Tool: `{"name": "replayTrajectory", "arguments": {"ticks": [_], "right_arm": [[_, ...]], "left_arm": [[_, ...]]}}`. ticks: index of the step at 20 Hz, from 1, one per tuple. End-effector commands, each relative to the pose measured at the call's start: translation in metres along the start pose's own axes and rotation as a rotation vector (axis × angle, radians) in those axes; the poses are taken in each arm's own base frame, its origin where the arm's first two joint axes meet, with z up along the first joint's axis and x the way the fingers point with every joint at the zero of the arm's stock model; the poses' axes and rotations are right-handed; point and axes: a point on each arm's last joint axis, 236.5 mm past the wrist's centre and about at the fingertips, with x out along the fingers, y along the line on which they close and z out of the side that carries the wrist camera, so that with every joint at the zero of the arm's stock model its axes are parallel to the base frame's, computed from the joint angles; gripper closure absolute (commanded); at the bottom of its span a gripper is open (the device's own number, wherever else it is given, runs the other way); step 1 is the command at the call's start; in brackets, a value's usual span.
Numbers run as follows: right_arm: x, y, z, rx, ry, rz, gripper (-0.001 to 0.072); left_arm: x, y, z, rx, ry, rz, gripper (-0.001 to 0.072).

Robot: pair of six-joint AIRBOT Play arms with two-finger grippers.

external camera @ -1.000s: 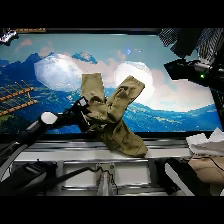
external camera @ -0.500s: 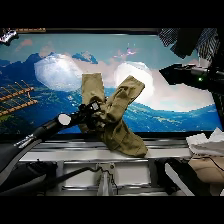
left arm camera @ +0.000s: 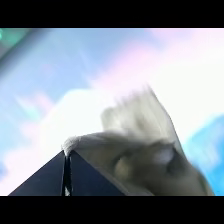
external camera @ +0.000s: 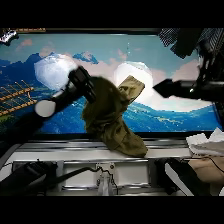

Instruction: Fold the clothes and pants, and hang the long-sleeved shirts on hangers.

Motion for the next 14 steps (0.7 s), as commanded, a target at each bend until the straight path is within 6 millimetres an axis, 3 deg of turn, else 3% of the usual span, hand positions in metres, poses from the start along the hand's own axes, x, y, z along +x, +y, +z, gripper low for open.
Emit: {"name": "replayTrajectory", "arguments": {"ticks": [1, 3, 6, 9, 11, 14], "right_arm": [[0.029, 0.002, -0.061, 0.071, 0.157, 0.041, 0.0179], [0.053, 0.003, -0.086, 0.07, 0.159, 0.048, 0.0122], [0.094, -0.008, -0.101, 0.138, 0.068, 0.015, 0.0119], [0.125, -0.028, -0.086, 0.179, -0.039, -0.042, 0.0118], [0.143, -0.024, -0.077, 0.104, -0.033, -0.03, 0.0062], [0.176, -0.011, -0.08, 0.046, 0.055, -0.006, 0.0061]], "left_arm": [[-0.023, 0.031, 0.069, 0.005, -0.14, 0.075, 0.0695], [-0.028, 0.032, 0.076, 0.008, -0.154, 0.076, 0.0695], [-0.043, 0.034, 0.092, 0.016, -0.193, 0.084, 0.0695], [-0.065, 0.037, 0.112, 0.027, -0.244, 0.098, 0.0695], [-0.075, 0.035, 0.121, 0.033, -0.267, 0.092, 0.0695], [-0.079, 0.036, 0.124, 0.034, -0.275, 0.094, 0.0695]]}}
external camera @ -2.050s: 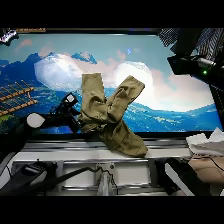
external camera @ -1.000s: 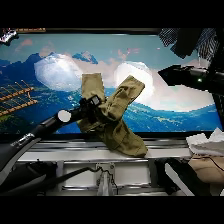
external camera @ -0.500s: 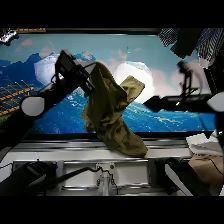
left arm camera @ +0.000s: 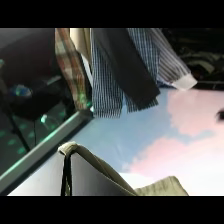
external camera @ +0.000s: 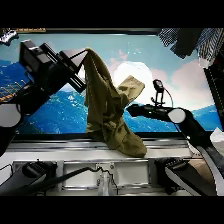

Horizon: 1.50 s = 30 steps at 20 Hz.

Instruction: Fold the clothes and pants, and hang the long-sleeved shirts on hangers.

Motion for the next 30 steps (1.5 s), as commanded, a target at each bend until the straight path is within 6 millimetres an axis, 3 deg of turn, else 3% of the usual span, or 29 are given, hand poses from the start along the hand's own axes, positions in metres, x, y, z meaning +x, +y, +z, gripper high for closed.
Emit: {"name": "replayTrajectory", "arguments": {"ticks": [1, 5, 9, 12, 15, 22, 26, 28, 30], "right_arm": [[0.041, 0.011, 0.002, -0.067, 0.036, 0.005, 0.0061], [0.066, 0.033, -0.003, -0.139, 0.017, 0.01, 0.0064], [0.074, 0.012, 0.02, -0.151, -0.068, -0.063, 0.0065], [0.085, -0.002, 0.013, -0.133, -0.037, -0.086, 0.0142], [0.096, -0.01, 0.003, -0.113, -0.002, -0.1, 0.0145], [0.084, -0.001, 0.0, -0.143, 0.018, -0.084, 0.0146], [0.06, 0.015, 0.024, -0.173, -0.078, -0.058, 0.0148], [0.058, 0.014, 0.034, -0.166, -0.118, -0.061, 0.0192], [0.062, 0.01, 0.033, -0.158, -0.109, -0.069, 0.0192]], "left_arm": [[-0.006, 0.001, 0.009, 0.0, -0.018, 0.001, 0.0695], [-0.006, 0.001, 0.009, -0.004, -0.018, 0.002, 0.0695], [-0.012, 0.004, 0.017, 0.0, -0.036, 0.01, 0.0695], [-0.014, 0.005, 0.02, 0.002, -0.043, 0.012, 0.0695], [-0.014, 0.005, 0.02, 0.002, -0.042, 0.012, 0.0695], [-0.008, 0.003, 0.01, 0.016, -0.019, 0.006, 0.0695], [-0.006, 0.002, 0.008, 0.014, -0.014, 0.003, 0.0694], [-0.006, 0.002, 0.008, 0.014, -0.014, 0.003, 0.0695], [-0.006, 0.002, 0.008, 0.015, -0.015, 0.003, 0.0695]]}}
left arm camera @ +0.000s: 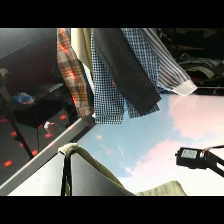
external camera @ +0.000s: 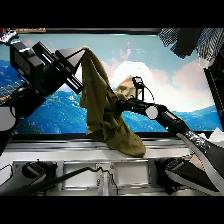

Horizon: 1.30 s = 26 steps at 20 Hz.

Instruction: Fold the clothes and pants, and hang the long-sleeved shirts on hangers.

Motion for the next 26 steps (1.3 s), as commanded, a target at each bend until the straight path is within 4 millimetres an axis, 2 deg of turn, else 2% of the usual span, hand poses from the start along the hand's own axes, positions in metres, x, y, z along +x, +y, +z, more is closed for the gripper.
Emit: {"name": "replayTrajectory", "arguments": {"ticks": [1, 5, 7, 9, 10, 11, 13, 14, 15, 17, 18, 20, 22, 23, 24, 26], "right_arm": [[0.002, -0.004, 0.003, 0.008, -0.013, -0.008, 0.0192], [0.019, -0.011, -0.015, 0.044, 0.047, -0.019, 0.0197], [0.026, -0.015, -0.022, 0.055, 0.071, -0.028, 0.029], [0.032, -0.019, -0.027, 0.064, 0.083, -0.035, 0.0417], [0.033, -0.02, -0.028, 0.065, 0.085, -0.037, 0.0518], [0.033, -0.02, -0.027, 0.064, 0.082, -0.038, 0.0671], [0.026, -0.015, -0.019, 0.058, 0.058, -0.026, 0.0691], [0.014, -0.008, -0.009, 0.043, 0.029, -0.011, 0.0691], [-0.003, 0.0, 0.004, 0.005, -0.01, 0.002, 0.0691], [-0.054, 0.021, 0.038, -0.157, -0.101, 0.01, 0.069], [-0.089, 0.031, 0.061, -0.248, -0.174, -0.001, 0.069], [-0.169, 0.058, 0.112, -0.369, -0.365, -0.011, 0.0691], [-0.255, 0.092, 0.152, -0.418, -0.561, 0.018, 0.069], [-0.294, 0.107, 0.164, -0.432, -0.642, 0.036, 0.0691], [-0.332, 0.12, 0.174, -0.452, -0.718, 0.05, 0.0691], [-0.394, 0.139, 0.184, -0.524, -0.833, 0.054, 0.0691]], "left_arm": [[0.0, 0.0, -0.001, 0.001, 0.001, 0.001, 0.0694], [0.0, 0.0, -0.001, 0.001, 0.001, 0.001, 0.0695], [0.0, 0.001, -0.001, 0.001, 0.001, 0.006, 0.0694], [0.0, 0.004, 0.0, 0.001, 0.0, 0.016, 0.0695], [0.0, 0.005, 0.0, 0.001, -0.001, 0.02, 0.0695], [0.0, 0.005, 0.0, 0.001, -0.001, 0.021, 0.0695], [0.0, 0.005, -0.001, 0.001, 0.0, 0.021, 0.0695], [0.0, 0.008, -0.002, 0.001, 0.004, 0.028, 0.0694], [0.0, 0.012, -0.003, -0.003, 0.007, 0.037, 0.0695], [-0.002, 0.024, -0.008, -0.049, 0.017, 0.068, 0.0695], [-0.004, 0.03, -0.009, -0.061, 0.019, 0.083, 0.0695], [-0.015, 0.041, 0.008, -0.053, -0.02, 0.126, 0.0695], [-0.041, 0.059, 0.047, -0.048, -0.119, 0.22, 0.0695], [-0.06, 0.065, 0.073, -0.05, -0.184, 0.258, 0.0695], [-0.081, 0.068, 0.097, -0.056, -0.249, 0.284, 0.0695], [-0.119, 0.061, 0.137, -0.07, -0.363, 0.269, 0.0695]]}}
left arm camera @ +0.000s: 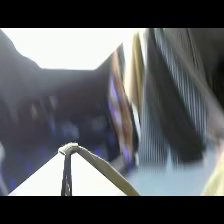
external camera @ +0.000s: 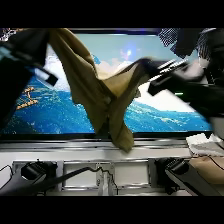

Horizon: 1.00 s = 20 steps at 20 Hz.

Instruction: Fold the clothes and pants, and hang the long-sleeved shirts on hangers.

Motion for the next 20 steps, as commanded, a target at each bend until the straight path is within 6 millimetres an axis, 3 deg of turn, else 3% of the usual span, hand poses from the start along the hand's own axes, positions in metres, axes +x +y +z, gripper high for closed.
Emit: {"name": "replayTrajectory", "arguments": {"ticks": [1, 3, 5, 8, 10, 12, 13, 14, 16, 18, 20], "right_arm": [[-0.079, 0.014, 0.094, -0.126, -0.2, -0.007, 0.0691], [-0.104, 0.021, 0.119, -0.162, -0.238, -0.002, 0.0691], [-0.115, 0.022, 0.13, -0.185, -0.26, -0.007, 0.0691], [-0.103, 0.017, 0.121, -0.198, -0.212, -0.022, 0.0691], [-0.077, 0.006, 0.102, -0.21, -0.125, -0.045, 0.0691], [-0.033, -0.01, 0.065, -0.223, 0.033, -0.069, 0.0693], [-0.006, -0.015, 0.037, -0.215, 0.14, -0.059, 0.0693], [0.019, -0.017, 0.006, -0.201, 0.249, -0.039, 0.0694], [0.063, -0.002, -0.069, -0.139, 0.493, 0.082, 0.0694], [0.087, 0.032, -0.138, -0.041, 0.712, 0.268, 0.0694], [0.101, 0.057, -0.181, 0.05, 0.84, 0.399, 0.0694]], "left_arm": [[-0.048, 0.011, 0.077, -0.05, -0.187, 0.031, 0.0696], [-0.065, 0.001, 0.101, -0.09, -0.251, -0.02, 0.0695], [-0.068, -0.005, 0.107, -0.127, -0.27, -0.044, 0.0695], [-0.054, 0.016, 0.082, -0.151, -0.226, 0.078, 0.0695], [-0.044, 0.049, 0.032, -0.26, -0.133, 0.274, 0.0694], [-0.048, 0.077, -0.045, -0.363, 0.032, 0.506, 0.0695], [-0.055, 0.084, -0.09, -0.351, 0.148, 0.607, 0.0695], [-0.062, 0.084, -0.132, -0.319, 0.264, 0.665, 0.0695], [-0.071, 0.07, -0.209, -0.294, 0.475, 0.693, 0.0694], [-0.09, 0.056, -0.279, -0.328, 0.665, 0.733, 0.0695], [-0.11, 0.051, -0.328, -0.275, 0.832, 0.753, 0.0695]]}}
